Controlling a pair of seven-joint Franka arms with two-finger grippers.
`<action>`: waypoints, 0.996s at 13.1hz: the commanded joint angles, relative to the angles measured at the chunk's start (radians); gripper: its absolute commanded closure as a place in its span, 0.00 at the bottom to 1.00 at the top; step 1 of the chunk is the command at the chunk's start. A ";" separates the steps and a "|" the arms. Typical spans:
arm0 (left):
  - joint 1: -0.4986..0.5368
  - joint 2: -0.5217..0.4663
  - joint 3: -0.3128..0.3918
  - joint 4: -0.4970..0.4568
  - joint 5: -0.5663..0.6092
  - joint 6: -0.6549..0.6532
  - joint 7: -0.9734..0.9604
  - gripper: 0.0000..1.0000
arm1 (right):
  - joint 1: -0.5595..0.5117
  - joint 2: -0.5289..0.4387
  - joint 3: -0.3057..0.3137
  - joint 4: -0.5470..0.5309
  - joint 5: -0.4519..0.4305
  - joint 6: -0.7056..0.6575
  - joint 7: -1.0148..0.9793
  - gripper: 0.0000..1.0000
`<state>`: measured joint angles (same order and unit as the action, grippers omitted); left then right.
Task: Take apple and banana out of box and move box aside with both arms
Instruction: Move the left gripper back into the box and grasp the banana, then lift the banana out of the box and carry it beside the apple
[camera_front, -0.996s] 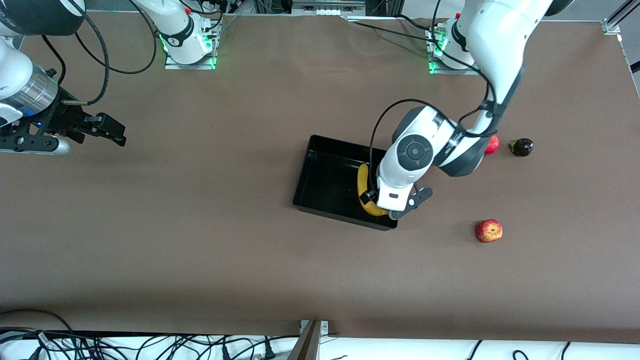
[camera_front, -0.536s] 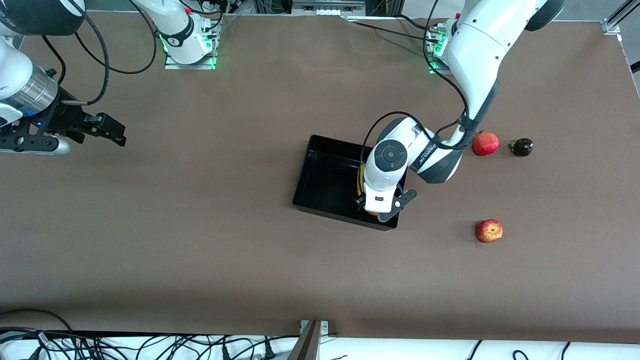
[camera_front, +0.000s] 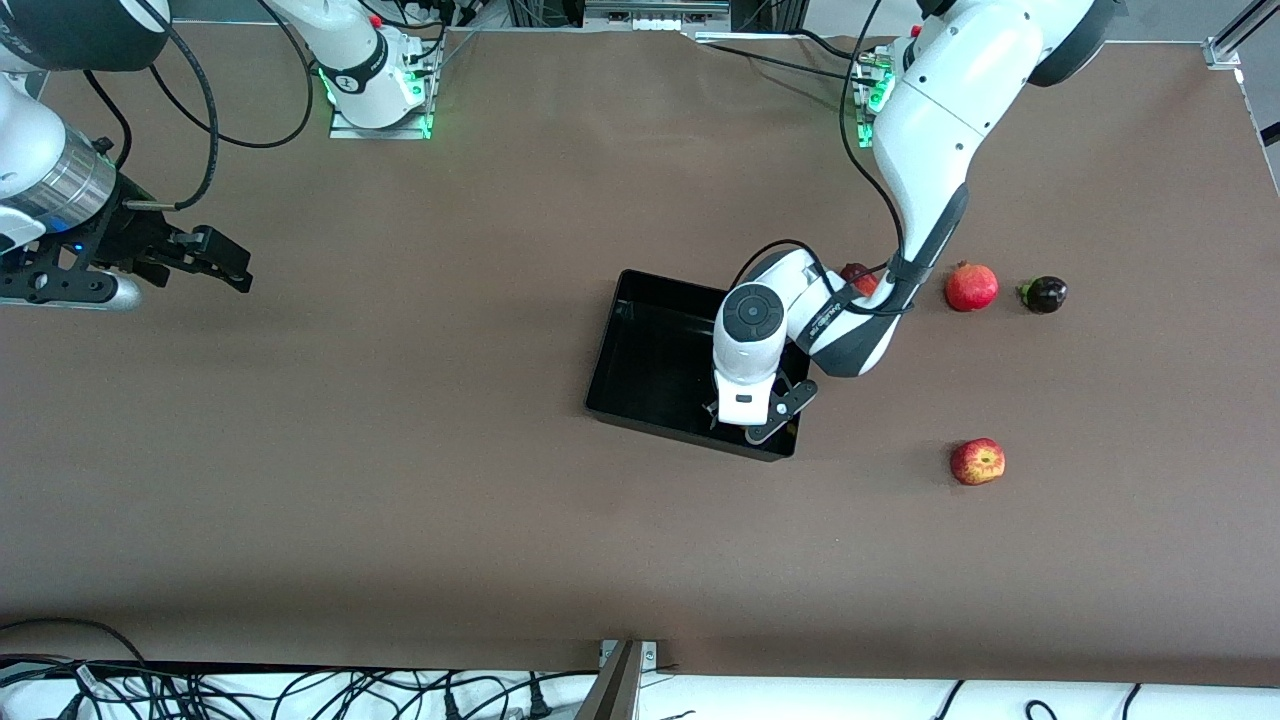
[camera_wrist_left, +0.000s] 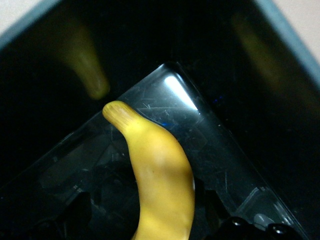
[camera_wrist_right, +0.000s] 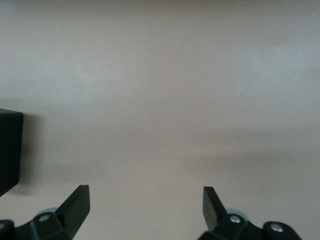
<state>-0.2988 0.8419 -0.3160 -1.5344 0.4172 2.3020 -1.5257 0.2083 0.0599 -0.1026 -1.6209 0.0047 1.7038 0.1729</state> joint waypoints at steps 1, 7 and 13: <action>-0.009 0.000 0.009 -0.001 0.026 0.013 -0.030 0.09 | -0.004 -0.002 0.004 0.010 0.011 -0.003 0.003 0.00; -0.008 -0.015 0.005 -0.001 0.019 -0.021 -0.013 1.00 | -0.004 -0.002 0.004 0.010 0.011 -0.003 0.003 0.00; -0.002 -0.113 -0.035 0.052 -0.130 -0.295 0.150 1.00 | -0.004 -0.002 0.004 0.010 0.011 -0.003 0.003 0.00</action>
<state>-0.3014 0.7907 -0.3539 -1.4938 0.3409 2.0971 -1.4448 0.2083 0.0598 -0.1026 -1.6209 0.0047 1.7038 0.1729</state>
